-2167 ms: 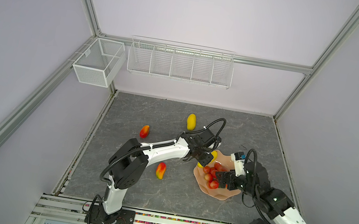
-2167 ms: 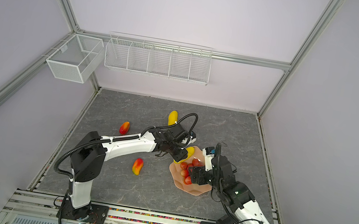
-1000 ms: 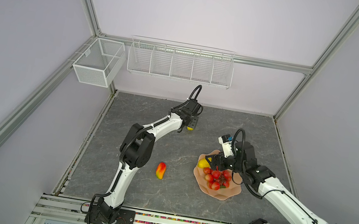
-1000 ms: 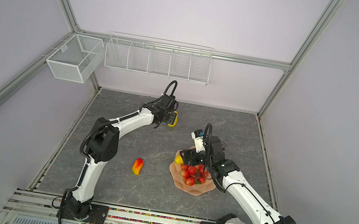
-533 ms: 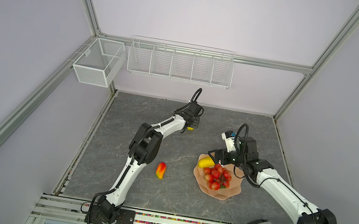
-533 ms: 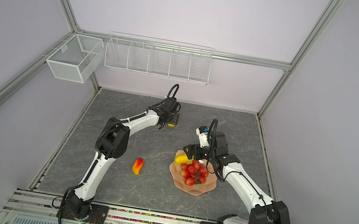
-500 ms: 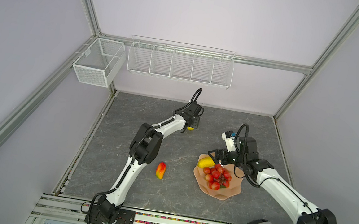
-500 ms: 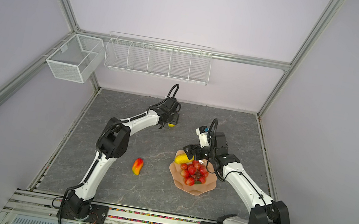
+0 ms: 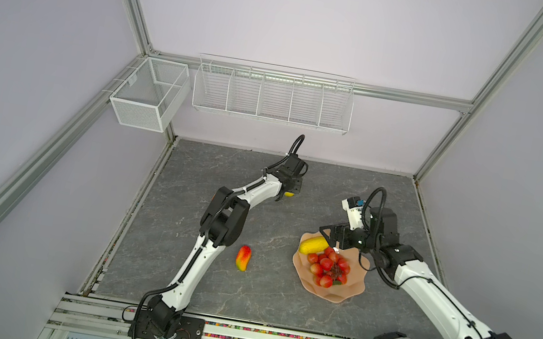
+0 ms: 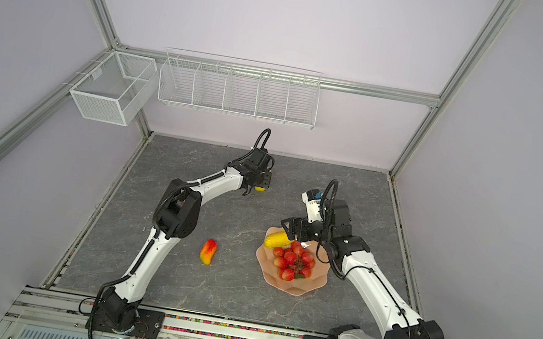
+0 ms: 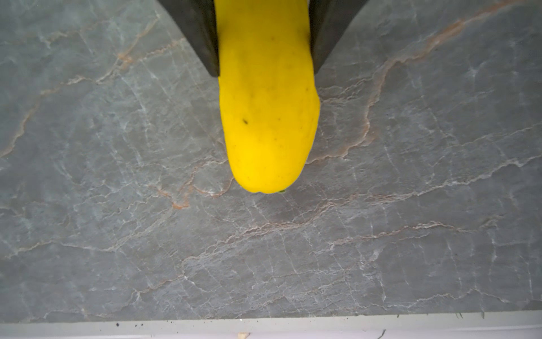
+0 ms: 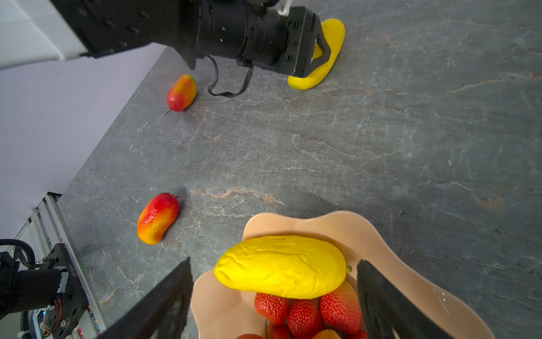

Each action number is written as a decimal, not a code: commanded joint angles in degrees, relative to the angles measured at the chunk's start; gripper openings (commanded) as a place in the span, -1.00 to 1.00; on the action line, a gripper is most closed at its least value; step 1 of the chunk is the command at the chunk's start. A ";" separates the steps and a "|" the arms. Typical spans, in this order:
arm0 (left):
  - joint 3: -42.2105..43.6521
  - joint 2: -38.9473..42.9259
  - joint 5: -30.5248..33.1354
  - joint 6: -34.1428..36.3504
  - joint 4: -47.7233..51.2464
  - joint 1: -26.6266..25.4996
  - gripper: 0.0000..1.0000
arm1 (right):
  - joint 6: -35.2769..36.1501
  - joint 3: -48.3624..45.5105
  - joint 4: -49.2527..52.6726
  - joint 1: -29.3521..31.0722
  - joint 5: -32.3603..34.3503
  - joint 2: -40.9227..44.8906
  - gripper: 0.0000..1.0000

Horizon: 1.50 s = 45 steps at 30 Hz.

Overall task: Place and organize the fake fruits in the fruit bowl
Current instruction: 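Grasp the farther yellow fruit with the left gripper, then carry the yellow fruit to the bowl and release it with the left gripper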

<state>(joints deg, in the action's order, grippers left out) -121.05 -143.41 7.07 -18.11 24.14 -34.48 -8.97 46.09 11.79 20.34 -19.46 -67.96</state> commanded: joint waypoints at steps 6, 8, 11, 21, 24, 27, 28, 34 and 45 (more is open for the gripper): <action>16.66 14.44 -8.29 -0.10 -9.91 -1.38 -0.36 | -3.00 -4.33 6.30 -0.56 4.95 9.91 0.77; 22.00 19.28 -9.84 1.23 -12.60 -2.54 -0.36 | -4.50 -5.91 7.71 -0.78 6.21 12.34 0.77; 29.94 26.29 -13.99 5.97 -16.88 -5.18 -0.36 | -6.70 -8.34 9.74 -0.94 6.93 16.43 0.77; 38.72 34.61 -36.23 27.35 -19.19 -12.77 -0.36 | -16.93 -12.64 17.83 -1.10 13.57 28.26 0.77; 35.04 31.85 -39.45 31.57 -15.71 -14.32 -0.36 | -18.27 -12.86 20.39 -1.11 14.70 33.03 0.77; 29.94 27.98 -40.24 36.09 -10.77 -16.53 -0.36 | -18.56 -12.65 23.77 -1.15 15.48 36.24 0.77; 28.19 26.58 -40.15 37.87 -9.18 -17.27 -0.36 | -18.54 -12.69 24.67 -1.14 15.59 37.11 0.77; 23.14 21.24 -37.61 43.83 -5.85 -20.08 -0.35 | -18.89 -13.32 26.79 -1.13 16.37 41.19 0.77; 21.47 17.03 -34.15 46.82 -4.70 -21.56 -0.26 | -18.11 -13.47 25.32 -1.09 15.97 40.19 0.77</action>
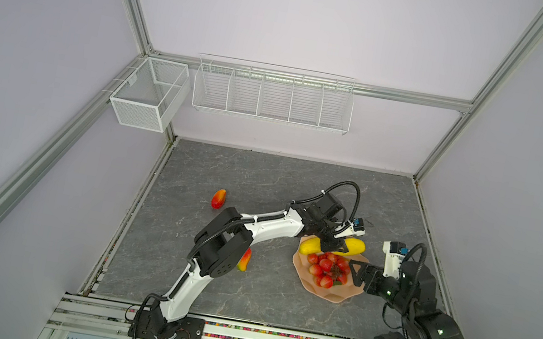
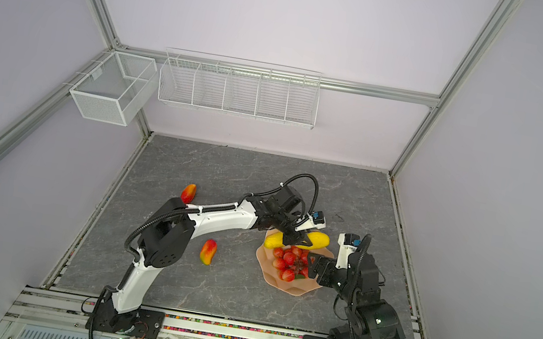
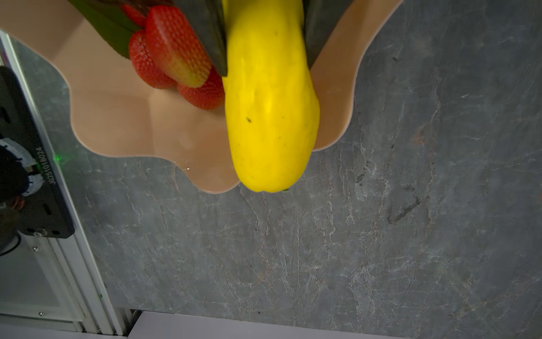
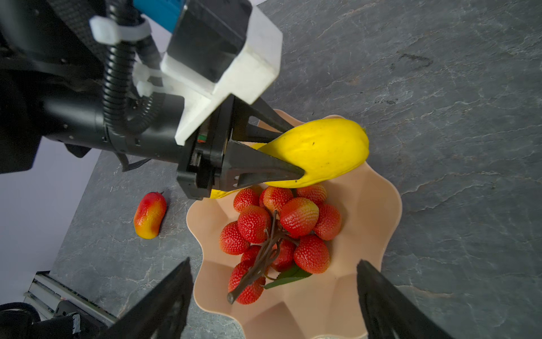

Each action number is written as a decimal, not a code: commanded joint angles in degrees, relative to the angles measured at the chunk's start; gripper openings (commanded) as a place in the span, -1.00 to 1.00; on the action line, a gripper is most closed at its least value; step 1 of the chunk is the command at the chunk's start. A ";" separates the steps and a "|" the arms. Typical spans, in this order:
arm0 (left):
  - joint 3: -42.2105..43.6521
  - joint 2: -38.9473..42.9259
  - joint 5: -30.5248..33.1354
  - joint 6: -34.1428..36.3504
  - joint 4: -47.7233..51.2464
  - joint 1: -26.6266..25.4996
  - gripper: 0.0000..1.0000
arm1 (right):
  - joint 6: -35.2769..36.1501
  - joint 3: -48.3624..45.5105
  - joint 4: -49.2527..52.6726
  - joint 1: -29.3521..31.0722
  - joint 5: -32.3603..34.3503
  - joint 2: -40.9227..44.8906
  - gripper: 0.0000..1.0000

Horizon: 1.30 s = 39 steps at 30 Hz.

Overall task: Place and organize the fake fruits in the fruit bowl
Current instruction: 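Carry the yellow fruit to the bowl and release it with the left gripper, then grasp the nearer red-yellow mango with the right gripper while the left gripper withdraws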

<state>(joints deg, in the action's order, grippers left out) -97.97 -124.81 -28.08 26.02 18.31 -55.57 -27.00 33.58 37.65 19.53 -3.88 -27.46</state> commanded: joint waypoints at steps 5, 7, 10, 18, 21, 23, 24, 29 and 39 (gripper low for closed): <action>-0.78 -0.98 1.92 2.24 -0.34 -0.64 0.05 | 0.37 -1.23 -1.32 -0.29 0.70 -0.94 0.77; 0.28 0.59 2.02 1.37 -2.55 -0.62 0.15 | 0.59 -1.27 -1.82 -0.29 0.60 -1.50 0.77; 1.30 3.74 3.28 -0.21 -4.49 -0.53 0.21 | 1.19 -1.13 -3.16 -0.28 0.50 -2.76 0.77; 16.86 22.02 17.82 -16.36 -9.27 3.67 0.26 | 10.11 3.07 -10.38 0.87 -7.77 -10.33 0.76; 27.22 31.74 30.21 -25.78 -5.93 4.59 0.28 | 12.11 4.91 -13.76 3.88 -10.09 -15.88 0.75; 32.65 38.22 38.18 -32.37 0.06 4.63 0.30 | 12.74 6.48 -16.01 8.80 -8.47 -20.68 0.76; 35.12 41.37 45.96 -39.21 4.56 4.67 0.33 | 13.01 7.70 -17.18 12.09 -7.00 -23.80 0.76; 45.61 57.11 57.83 -51.13 16.64 10.82 0.51 | 9.07 14.87 -23.14 24.78 -0.64 -39.98 0.75; 48.82 76.47 39.56 -59.61 35.16 24.55 1.00 | -1.12 33.30 -27.65 42.01 6.49 -70.41 0.76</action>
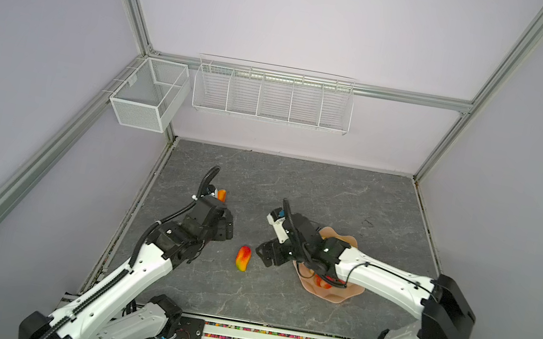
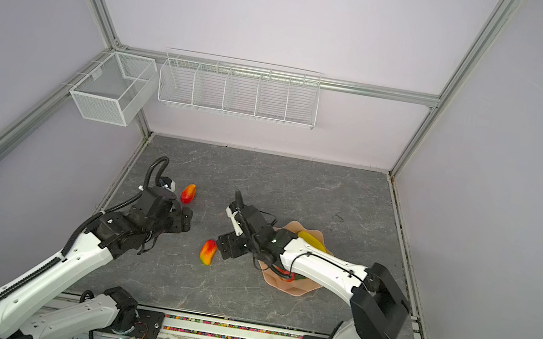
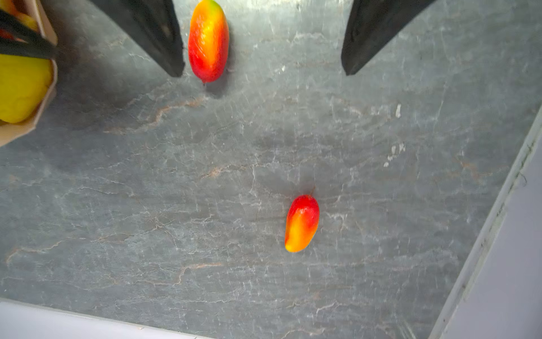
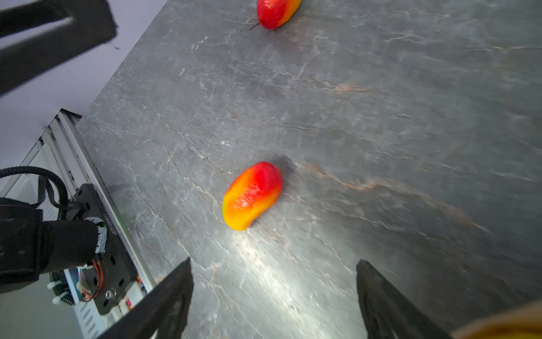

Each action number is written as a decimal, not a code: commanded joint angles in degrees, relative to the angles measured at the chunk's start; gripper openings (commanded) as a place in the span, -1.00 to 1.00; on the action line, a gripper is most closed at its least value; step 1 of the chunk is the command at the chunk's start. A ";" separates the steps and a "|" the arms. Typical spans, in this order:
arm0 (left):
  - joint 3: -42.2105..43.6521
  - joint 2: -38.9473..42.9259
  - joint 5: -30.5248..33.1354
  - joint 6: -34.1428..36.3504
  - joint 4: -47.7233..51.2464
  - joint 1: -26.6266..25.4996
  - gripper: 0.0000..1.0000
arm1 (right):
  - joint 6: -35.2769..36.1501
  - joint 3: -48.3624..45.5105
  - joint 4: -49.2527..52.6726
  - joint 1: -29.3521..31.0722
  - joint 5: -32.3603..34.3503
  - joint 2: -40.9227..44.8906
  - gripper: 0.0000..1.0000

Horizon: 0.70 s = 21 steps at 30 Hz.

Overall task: Place and organize the fake fruits in the fruit bowl
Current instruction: 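Grasp the nearer red-yellow mango with the right gripper while the left gripper withdraws, then carry the mango with the right gripper over the bowl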

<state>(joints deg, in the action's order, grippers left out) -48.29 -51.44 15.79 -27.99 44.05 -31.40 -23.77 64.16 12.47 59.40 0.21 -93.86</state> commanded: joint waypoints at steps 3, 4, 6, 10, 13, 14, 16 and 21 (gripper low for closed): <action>-1.17 9.38 -5.18 -7.69 12.21 0.43 0.99 | -6.35 8.05 -1.49 4.25 2.52 -11.03 0.76; -1.42 11.35 -4.84 -7.95 13.15 0.46 0.99 | -7.45 9.04 -1.60 4.78 2.65 -12.87 0.76; -1.91 14.05 -4.53 -8.29 14.49 0.46 0.99 | -8.77 10.19 -1.54 5.42 4.25 -15.15 0.77; -1.98 16.91 -5.98 -8.97 15.03 0.46 0.99 | -9.01 12.90 1.47 5.91 8.53 -18.40 0.78; -1.57 17.99 -6.51 -8.93 14.42 0.46 0.99 | -9.00 15.26 2.54 5.92 8.24 -21.29 0.90; -1.55 18.25 -6.30 -8.91 14.39 0.46 0.99 | -9.06 16.01 2.93 5.95 7.90 -22.14 0.96; -1.55 18.95 -5.87 -8.98 14.46 0.46 0.99 | -9.25 17.74 4.10 5.95 7.32 -23.68 0.90; -1.41 20.23 -5.38 -9.04 14.32 0.48 0.99 | -9.79 18.25 5.51 5.55 7.07 -24.44 0.37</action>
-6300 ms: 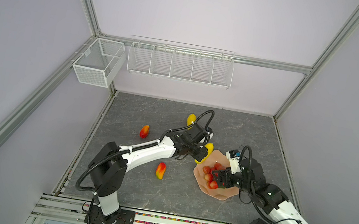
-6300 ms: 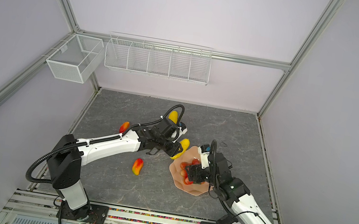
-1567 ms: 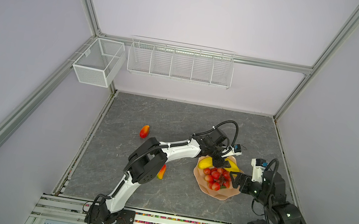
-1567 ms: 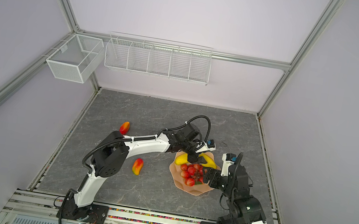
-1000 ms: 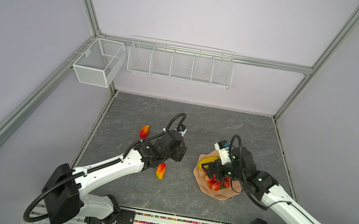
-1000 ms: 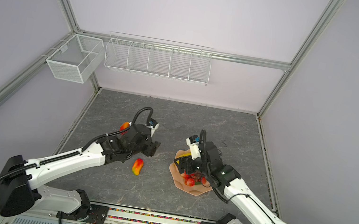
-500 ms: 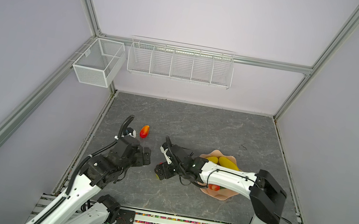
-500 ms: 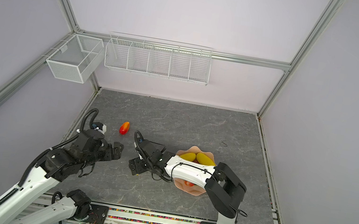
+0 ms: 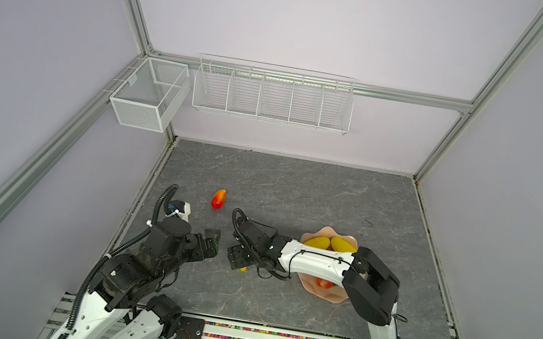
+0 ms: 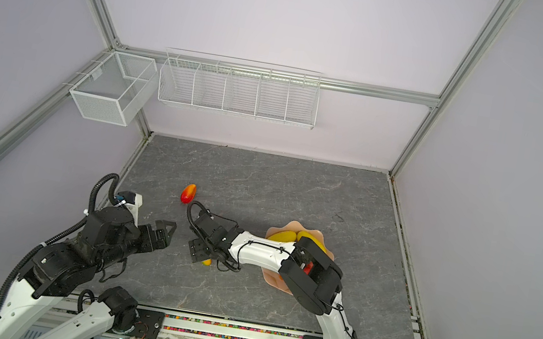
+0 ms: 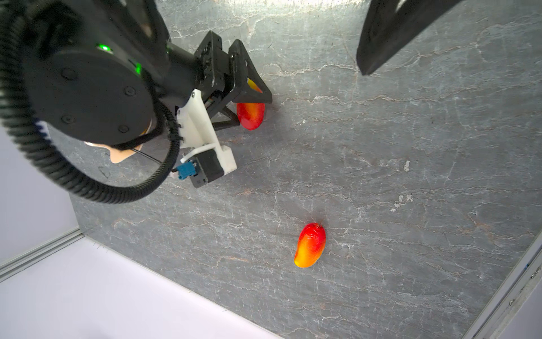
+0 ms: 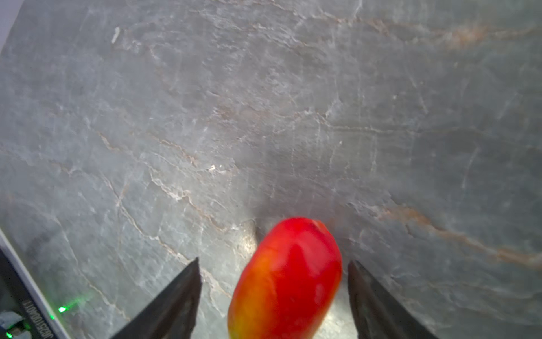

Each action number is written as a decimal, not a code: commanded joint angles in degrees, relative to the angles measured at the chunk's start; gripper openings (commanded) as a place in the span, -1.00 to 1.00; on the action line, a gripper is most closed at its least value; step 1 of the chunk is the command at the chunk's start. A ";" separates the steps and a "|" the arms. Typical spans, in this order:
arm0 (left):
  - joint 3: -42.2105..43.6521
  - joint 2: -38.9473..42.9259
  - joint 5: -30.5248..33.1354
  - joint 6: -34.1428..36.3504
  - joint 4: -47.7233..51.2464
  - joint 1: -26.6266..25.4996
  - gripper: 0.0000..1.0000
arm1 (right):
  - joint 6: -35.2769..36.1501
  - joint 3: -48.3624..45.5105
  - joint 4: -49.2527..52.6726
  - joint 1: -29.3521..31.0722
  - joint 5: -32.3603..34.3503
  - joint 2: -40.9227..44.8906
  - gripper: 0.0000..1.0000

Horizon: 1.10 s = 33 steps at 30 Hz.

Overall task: Place and organize the fake fruits in the fruit bowl
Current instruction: 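Carry the mango with the right gripper over the bowl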

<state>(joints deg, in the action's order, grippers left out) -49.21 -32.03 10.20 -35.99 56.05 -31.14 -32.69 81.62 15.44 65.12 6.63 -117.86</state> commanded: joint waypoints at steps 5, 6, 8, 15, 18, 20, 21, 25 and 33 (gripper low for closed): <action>0.08 1.09 0.38 -1.15 1.11 0.20 0.99 | -1.24 -0.45 4.32 -0.57 0.70 0.43 0.15; 0.30 1.01 0.35 -1.21 0.70 0.20 0.99 | -1.24 -0.96 4.41 -0.61 0.96 0.85 0.09; 0.80 1.01 -0.06 -1.34 -0.17 0.20 0.99 | -1.09 -2.47 4.30 -0.61 1.84 2.52 -0.05; 5.45 -0.33 -7.72 -0.43 -11.61 0.20 0.99 | 4.38 -13.66 1.20 -0.44 6.21 16.97 -0.22; 6.87 -2.30 -12.44 0.47 -18.60 0.20 0.99 | 6.44 -17.26 4.92 -0.40 8.99 25.33 -0.24; 7.76 -4.51 -16.43 0.98 -23.86 0.09 0.99 | 6.98 -18.78 9.42 -0.38 11.26 30.68 -0.24; 8.11 -5.74 -18.32 1.33 -26.10 0.11 0.99 | 6.79 -19.18 11.44 -0.43 12.34 32.51 -0.25; 8.39 -12.60 -24.15 2.19 -33.95 -2.19 0.99 | 3.84 -22.22 19.99 -0.52 16.98 38.62 -0.24; 5.71 -21.59 -22.20 3.60 -39.82 -9.03 0.99 | -0.67 -30.03 21.30 -1.23 21.02 44.74 -0.23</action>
<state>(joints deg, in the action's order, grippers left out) -41.36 -52.88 -11.40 -33.30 20.80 -39.90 -30.83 52.99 34.50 64.42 24.64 -74.83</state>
